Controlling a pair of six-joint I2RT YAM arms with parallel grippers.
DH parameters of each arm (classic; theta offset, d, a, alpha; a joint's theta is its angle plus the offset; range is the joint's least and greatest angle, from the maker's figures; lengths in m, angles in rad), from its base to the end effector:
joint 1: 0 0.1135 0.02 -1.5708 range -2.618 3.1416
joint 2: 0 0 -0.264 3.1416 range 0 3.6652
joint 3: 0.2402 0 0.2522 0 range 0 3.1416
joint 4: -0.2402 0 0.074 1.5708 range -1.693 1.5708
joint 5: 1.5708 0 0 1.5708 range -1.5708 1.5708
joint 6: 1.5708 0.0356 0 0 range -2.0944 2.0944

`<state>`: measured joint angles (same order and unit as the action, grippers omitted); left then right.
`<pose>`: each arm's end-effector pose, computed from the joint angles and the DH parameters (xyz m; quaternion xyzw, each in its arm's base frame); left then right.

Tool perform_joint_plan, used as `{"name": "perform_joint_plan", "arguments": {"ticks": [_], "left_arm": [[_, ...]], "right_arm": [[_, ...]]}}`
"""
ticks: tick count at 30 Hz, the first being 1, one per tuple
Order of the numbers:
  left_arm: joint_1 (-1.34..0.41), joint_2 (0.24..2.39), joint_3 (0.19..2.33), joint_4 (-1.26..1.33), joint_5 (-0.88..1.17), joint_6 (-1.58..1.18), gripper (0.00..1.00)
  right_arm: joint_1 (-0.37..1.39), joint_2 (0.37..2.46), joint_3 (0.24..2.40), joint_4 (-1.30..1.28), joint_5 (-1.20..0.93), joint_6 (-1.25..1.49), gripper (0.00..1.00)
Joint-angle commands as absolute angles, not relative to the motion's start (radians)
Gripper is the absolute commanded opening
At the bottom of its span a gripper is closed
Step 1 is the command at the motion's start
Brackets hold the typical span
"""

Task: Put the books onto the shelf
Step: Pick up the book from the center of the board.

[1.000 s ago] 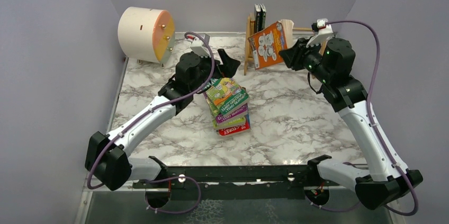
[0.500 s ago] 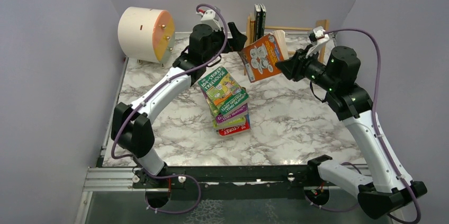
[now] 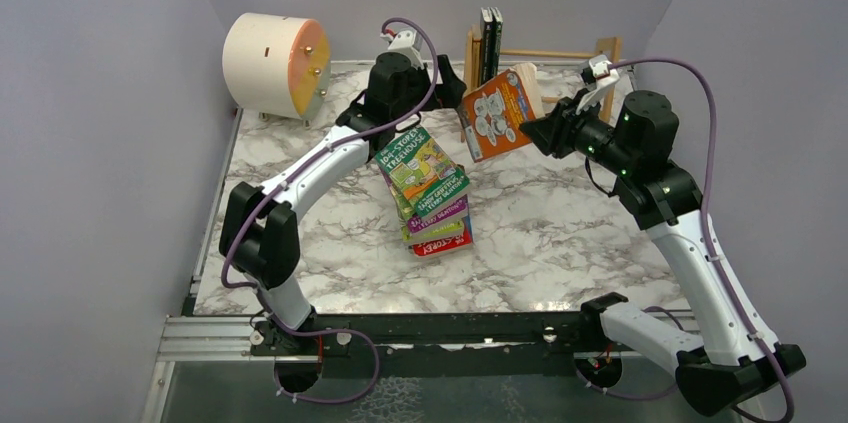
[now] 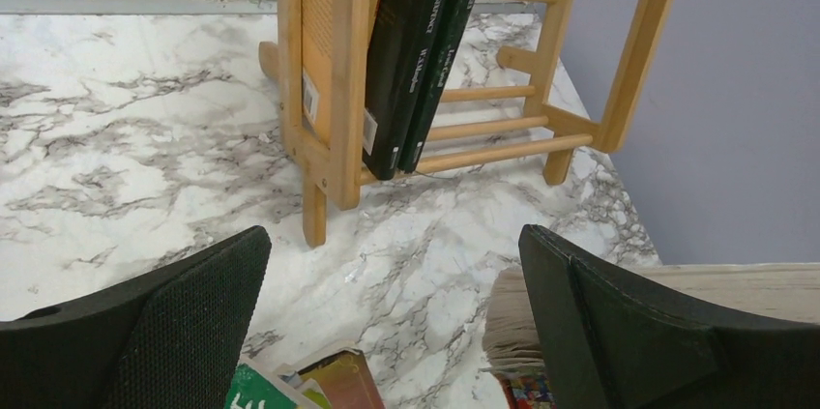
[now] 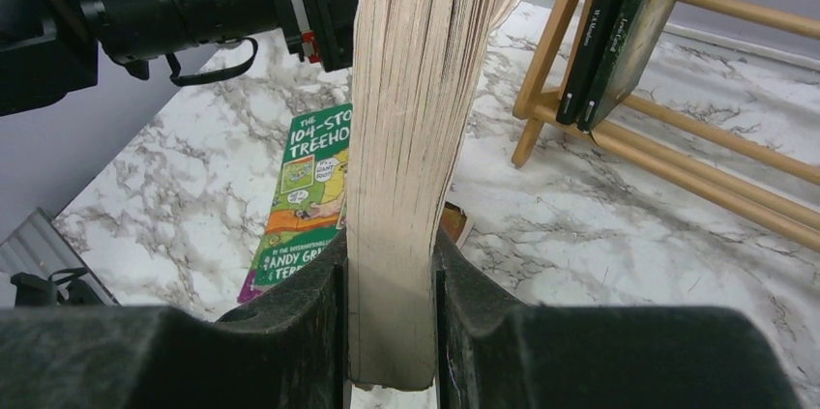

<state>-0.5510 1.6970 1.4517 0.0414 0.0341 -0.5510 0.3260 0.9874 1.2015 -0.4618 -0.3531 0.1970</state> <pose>0.3510 -0.2171 0.3519 0.0108 0.7753 -0.3418 0.5310 0.1906 0.0774 0.4182 -0.1577 0.7682 0.2902 0.5484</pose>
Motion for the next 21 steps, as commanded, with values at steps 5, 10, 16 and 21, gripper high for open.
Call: {"name": "perform_joint_plan", "arguments": {"ticks": [5,10,16,21], "left_arm": [[-0.552,1.650,1.374,0.079,0.075,-0.560,0.99],[-0.552,1.634,1.329,0.107,0.095,-0.576,0.99],[-0.561,1.605,1.286,0.137,0.120,-0.594,0.99],[-0.587,1.587,1.268,0.149,0.120,-0.598,0.98]], "right_arm": [[0.325,0.975,1.216,-0.311,-0.360,0.199,0.01],[0.325,0.989,1.222,-0.303,-0.360,0.203,0.01],[0.325,0.994,1.206,-0.274,-0.347,0.213,0.01],[0.325,0.997,1.185,-0.233,-0.335,0.228,0.01]]}}
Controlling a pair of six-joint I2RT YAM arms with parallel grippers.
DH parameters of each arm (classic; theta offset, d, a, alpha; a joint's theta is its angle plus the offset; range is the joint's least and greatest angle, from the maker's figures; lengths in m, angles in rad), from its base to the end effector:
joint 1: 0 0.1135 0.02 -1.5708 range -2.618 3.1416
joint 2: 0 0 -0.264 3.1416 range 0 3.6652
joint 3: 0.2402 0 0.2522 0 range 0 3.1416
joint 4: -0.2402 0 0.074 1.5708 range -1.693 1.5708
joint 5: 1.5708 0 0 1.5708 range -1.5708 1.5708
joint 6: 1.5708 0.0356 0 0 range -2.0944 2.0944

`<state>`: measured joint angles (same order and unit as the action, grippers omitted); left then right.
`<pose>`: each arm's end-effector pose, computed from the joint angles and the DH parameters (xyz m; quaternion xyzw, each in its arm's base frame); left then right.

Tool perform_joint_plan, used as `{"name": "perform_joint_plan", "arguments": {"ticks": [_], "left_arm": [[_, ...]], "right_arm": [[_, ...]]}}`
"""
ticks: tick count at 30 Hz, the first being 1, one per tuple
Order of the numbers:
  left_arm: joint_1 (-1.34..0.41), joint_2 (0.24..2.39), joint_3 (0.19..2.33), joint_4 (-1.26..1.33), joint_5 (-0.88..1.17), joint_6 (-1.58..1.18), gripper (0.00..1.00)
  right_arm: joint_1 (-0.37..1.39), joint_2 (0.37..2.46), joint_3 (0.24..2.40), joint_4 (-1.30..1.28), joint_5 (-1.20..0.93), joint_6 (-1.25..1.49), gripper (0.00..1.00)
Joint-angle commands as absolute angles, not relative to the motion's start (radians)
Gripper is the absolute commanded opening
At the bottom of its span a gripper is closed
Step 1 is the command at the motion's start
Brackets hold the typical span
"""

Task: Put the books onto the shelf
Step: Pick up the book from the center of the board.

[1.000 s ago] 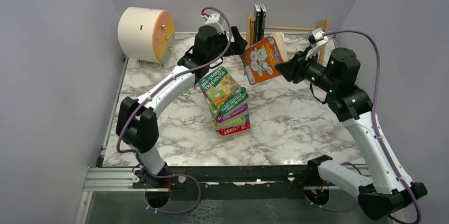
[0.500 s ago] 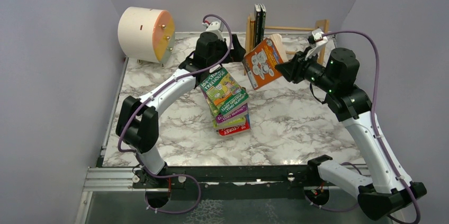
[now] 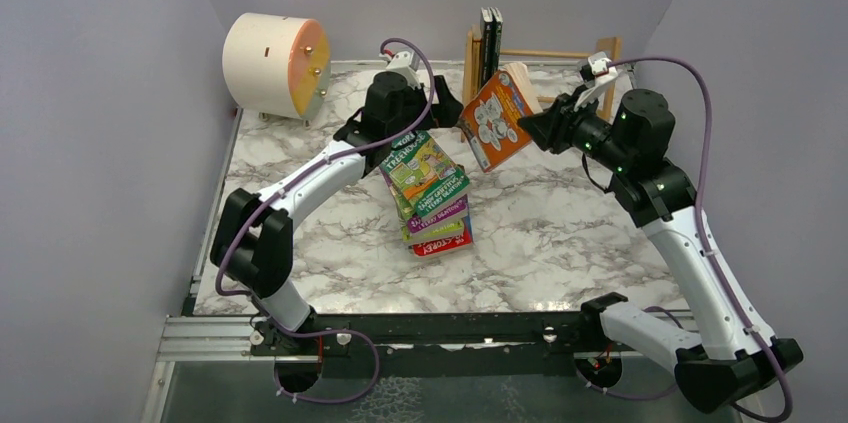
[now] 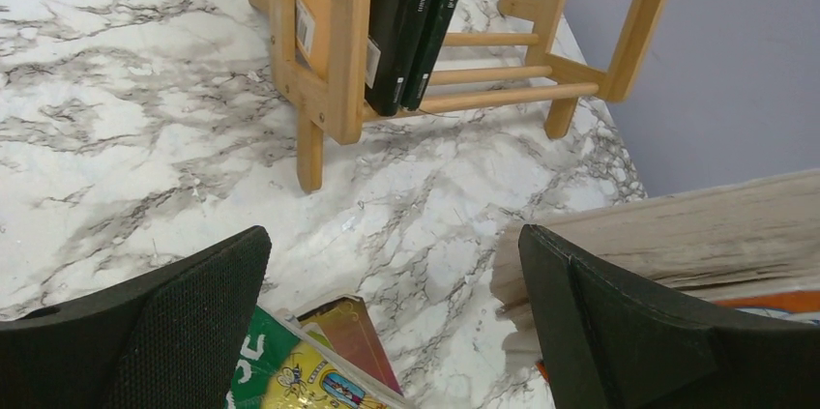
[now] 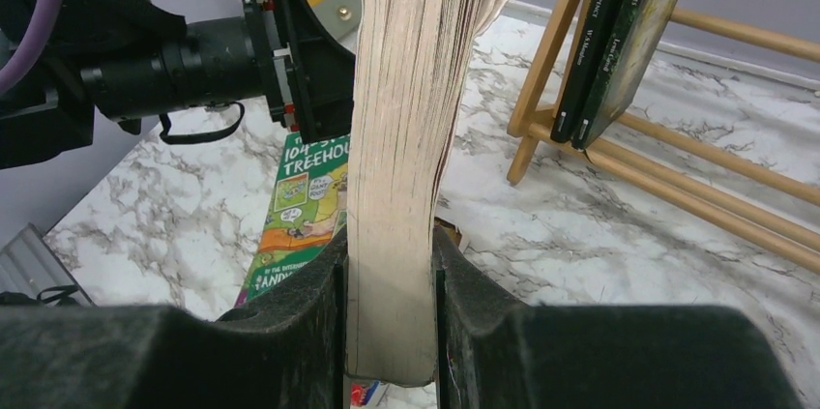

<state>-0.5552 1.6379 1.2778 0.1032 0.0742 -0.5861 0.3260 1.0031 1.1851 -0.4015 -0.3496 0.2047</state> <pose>0.3334 -0.2099 0.3189 0.0104 0.7916 -0.3544 0.4977 0.1979 0.0798 0.4160 -0.1551 0.7604 0.2925 0.5587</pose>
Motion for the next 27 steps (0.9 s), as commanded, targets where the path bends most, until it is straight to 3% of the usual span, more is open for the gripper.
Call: {"name": "perform_joint_plan", "arguments": {"ticks": [1,23,27], "left_arm": [[-0.594,1.585,1.264,0.151,0.120,-0.598,0.98],[-0.694,1.576,1.207,0.195,0.102,-0.620,0.98],[-0.694,1.545,1.209,0.113,-0.019,-0.583,0.98]], "right_arm": [[0.325,0.999,1.186,-0.228,-0.335,0.230,0.01],[0.325,1.037,1.178,-0.117,-0.265,0.264,0.01],[0.324,1.047,1.198,-0.142,-0.173,0.267,0.01]]}}
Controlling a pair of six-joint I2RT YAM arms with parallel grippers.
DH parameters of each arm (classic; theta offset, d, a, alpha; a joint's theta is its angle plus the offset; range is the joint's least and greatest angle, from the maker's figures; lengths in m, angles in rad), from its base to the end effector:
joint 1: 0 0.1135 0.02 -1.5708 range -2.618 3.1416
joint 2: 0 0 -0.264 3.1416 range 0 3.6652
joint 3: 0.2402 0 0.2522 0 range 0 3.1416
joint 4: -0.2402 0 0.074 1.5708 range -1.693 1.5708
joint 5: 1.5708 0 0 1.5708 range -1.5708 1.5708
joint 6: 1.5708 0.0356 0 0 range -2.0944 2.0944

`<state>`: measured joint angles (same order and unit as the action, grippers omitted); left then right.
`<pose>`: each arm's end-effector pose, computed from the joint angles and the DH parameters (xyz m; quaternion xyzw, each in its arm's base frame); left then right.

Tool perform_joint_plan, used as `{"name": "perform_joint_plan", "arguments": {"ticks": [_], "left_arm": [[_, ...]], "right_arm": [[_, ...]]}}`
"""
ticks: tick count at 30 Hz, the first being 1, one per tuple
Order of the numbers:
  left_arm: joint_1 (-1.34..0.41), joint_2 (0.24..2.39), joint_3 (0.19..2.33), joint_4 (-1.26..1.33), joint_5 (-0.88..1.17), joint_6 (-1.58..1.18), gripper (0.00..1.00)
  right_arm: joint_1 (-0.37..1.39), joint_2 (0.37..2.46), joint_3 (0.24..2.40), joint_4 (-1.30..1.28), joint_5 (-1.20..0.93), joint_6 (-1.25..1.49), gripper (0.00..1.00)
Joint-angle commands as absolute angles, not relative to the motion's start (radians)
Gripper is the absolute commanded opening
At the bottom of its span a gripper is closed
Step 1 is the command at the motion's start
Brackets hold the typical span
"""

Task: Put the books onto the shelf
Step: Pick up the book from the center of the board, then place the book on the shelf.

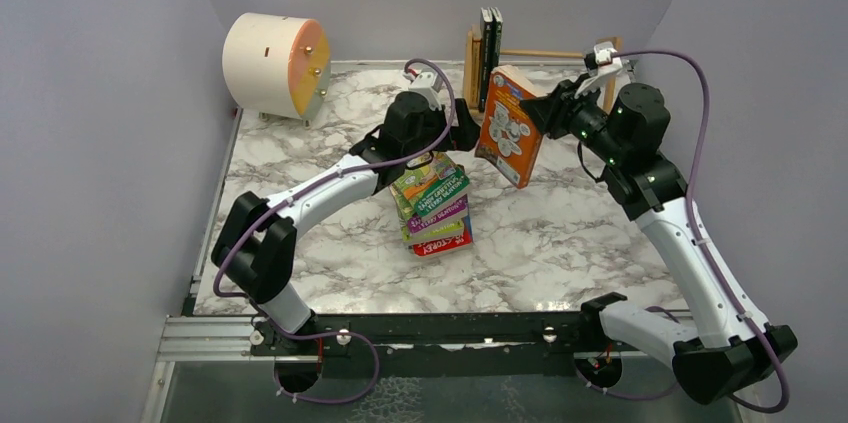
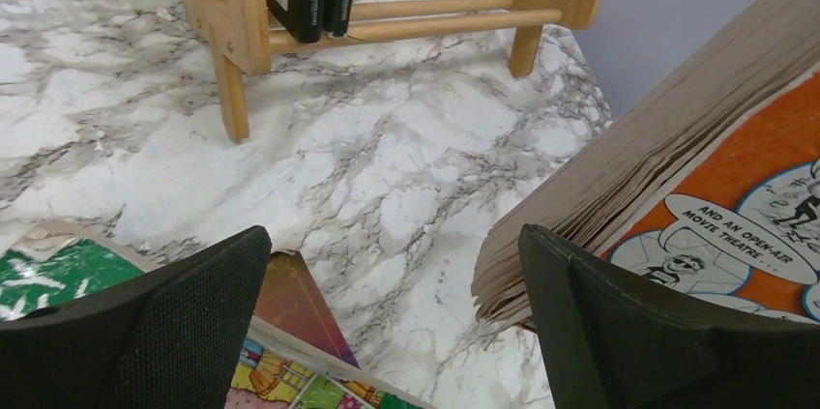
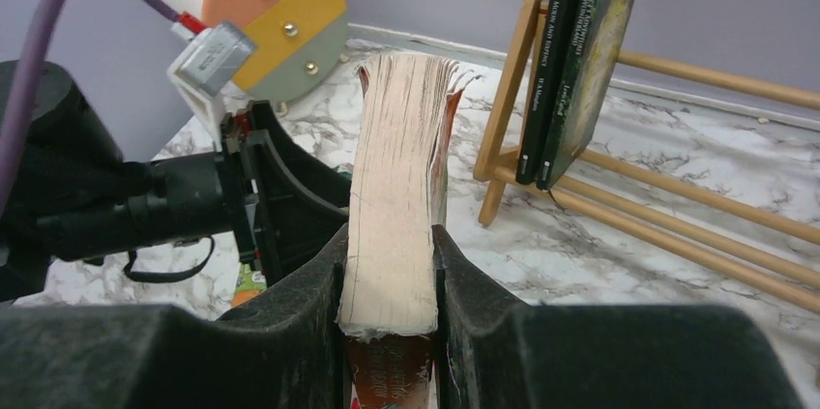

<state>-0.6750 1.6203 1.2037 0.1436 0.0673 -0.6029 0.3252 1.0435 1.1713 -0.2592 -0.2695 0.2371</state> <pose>0.3005 -0.2436 0.3034 0.0490 0.7950 -0.3817 0.4688 0.2148 0.0824 0.4182 -0.1213 0.7406 0.2783 0.5995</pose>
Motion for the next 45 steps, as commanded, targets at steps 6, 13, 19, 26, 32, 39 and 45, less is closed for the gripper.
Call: {"name": "perform_joint_plan", "arguments": {"ticks": [6,13,19,26,32,39,45], "left_arm": [[-0.675,1.414,1.209,-0.014,-0.259,-0.514,0.98],[-0.675,1.266,1.135,-0.026,-0.278,-0.530,0.98],[-0.676,1.218,1.111,-0.051,-0.266,-0.537,0.98],[-0.676,1.182,1.056,-0.030,-0.233,-0.562,0.98],[-0.677,1.178,1.034,-0.026,-0.217,-0.580,0.98],[-0.677,1.178,1.020,-0.024,-0.221,-0.577,0.98],[-0.677,1.177,1.003,-0.027,-0.222,-0.577,0.98]], "right_arm": [[0.325,1.076,1.260,-0.207,0.001,0.269,0.01],[0.325,1.225,1.397,-0.231,0.137,0.265,0.01],[0.325,1.395,1.552,-0.255,0.290,0.232,0.01],[0.325,1.544,1.708,-0.263,0.373,0.189,0.01],[0.325,1.658,1.814,-0.277,0.395,0.148,0.01],[0.325,1.815,1.935,-0.293,0.396,0.119,0.01],[0.325,1.953,2.080,-0.345,0.367,0.118,0.01]]}}
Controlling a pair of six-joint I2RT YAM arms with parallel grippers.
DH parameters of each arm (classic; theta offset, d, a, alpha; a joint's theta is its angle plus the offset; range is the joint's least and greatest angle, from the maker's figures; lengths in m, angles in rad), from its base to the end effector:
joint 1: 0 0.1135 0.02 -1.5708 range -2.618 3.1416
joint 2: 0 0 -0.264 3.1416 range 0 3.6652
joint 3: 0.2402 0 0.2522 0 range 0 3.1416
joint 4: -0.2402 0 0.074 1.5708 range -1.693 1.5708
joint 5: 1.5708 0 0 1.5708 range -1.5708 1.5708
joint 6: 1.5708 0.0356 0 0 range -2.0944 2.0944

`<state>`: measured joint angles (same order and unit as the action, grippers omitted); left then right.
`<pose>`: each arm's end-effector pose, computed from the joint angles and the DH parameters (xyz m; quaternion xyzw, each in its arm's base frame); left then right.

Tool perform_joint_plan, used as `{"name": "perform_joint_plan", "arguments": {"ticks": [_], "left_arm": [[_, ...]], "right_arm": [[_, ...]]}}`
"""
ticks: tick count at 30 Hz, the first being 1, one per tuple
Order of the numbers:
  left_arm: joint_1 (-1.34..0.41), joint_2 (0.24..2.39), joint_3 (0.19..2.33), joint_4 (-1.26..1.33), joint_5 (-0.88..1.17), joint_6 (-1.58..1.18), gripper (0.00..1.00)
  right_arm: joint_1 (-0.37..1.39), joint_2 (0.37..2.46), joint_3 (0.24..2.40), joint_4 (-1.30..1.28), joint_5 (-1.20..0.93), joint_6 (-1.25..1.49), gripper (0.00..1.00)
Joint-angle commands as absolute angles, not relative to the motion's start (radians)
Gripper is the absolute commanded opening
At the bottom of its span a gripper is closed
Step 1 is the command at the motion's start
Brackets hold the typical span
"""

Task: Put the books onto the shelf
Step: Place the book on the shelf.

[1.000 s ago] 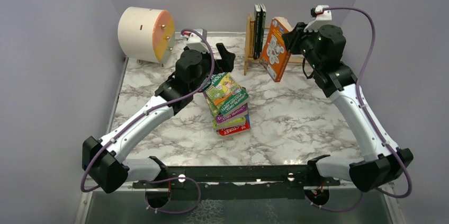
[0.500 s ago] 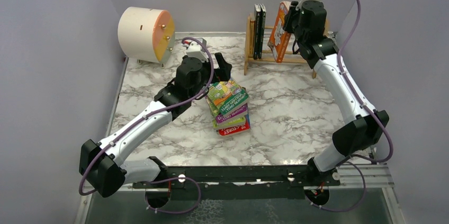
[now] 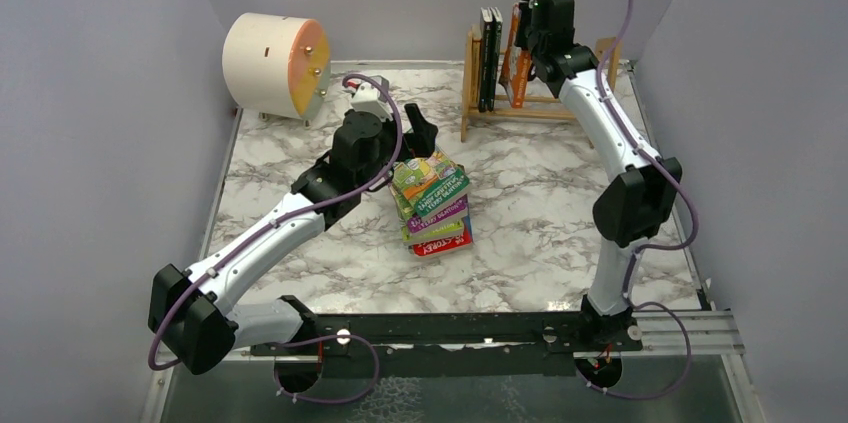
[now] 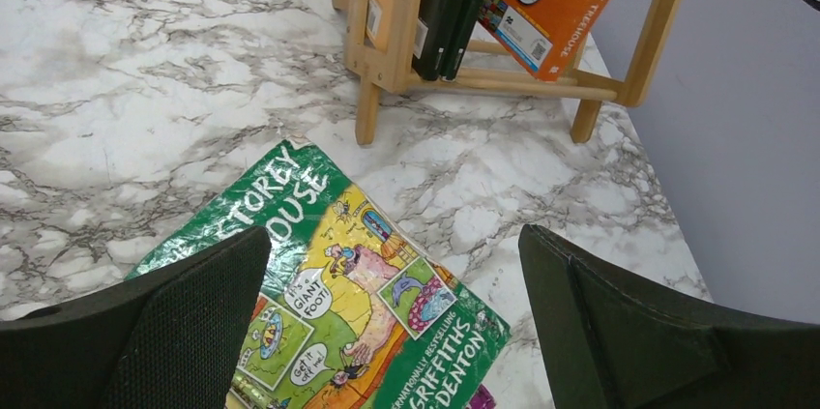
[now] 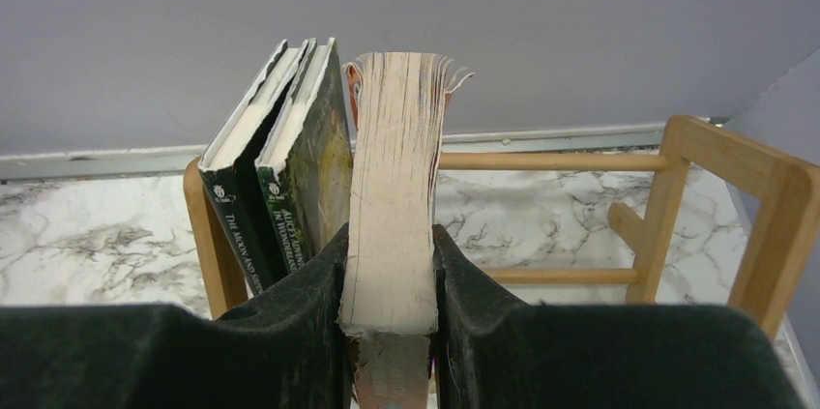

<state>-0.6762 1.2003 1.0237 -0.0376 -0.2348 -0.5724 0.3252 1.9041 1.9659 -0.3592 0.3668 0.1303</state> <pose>0.2253 -0.1702 0.3525 -0.0333 0.7761 -0.2903 0.5589 0.4302 0.1316 0.4066 0.0310 0.7974 -0.0109 0.6026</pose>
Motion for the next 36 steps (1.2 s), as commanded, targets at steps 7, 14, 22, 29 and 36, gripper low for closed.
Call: {"name": "perform_joint_plan", "arguments": {"ticks": [7,14,22,29,36], "left_arm": [[-0.677,1.172,0.978,-0.030,-0.227,-0.580,0.98],[-0.677,1.169,0.960,-0.030,-0.232,-0.581,0.98],[-0.677,1.161,0.956,-0.037,-0.242,-0.580,0.98],[-0.677,1.157,0.948,-0.040,-0.247,-0.580,0.98],[-0.677,1.154,0.948,-0.044,-0.252,-0.579,0.98]], "right_arm": [[0.325,2.069,2.204,-0.388,0.347,0.131,0.01],[0.325,2.133,2.256,-0.411,0.337,0.148,0.01],[0.325,2.150,2.240,-0.408,0.309,0.177,0.01],[0.325,2.165,2.223,-0.394,0.299,0.190,0.01],[0.325,2.188,2.238,-0.403,0.296,0.203,0.01]]}}
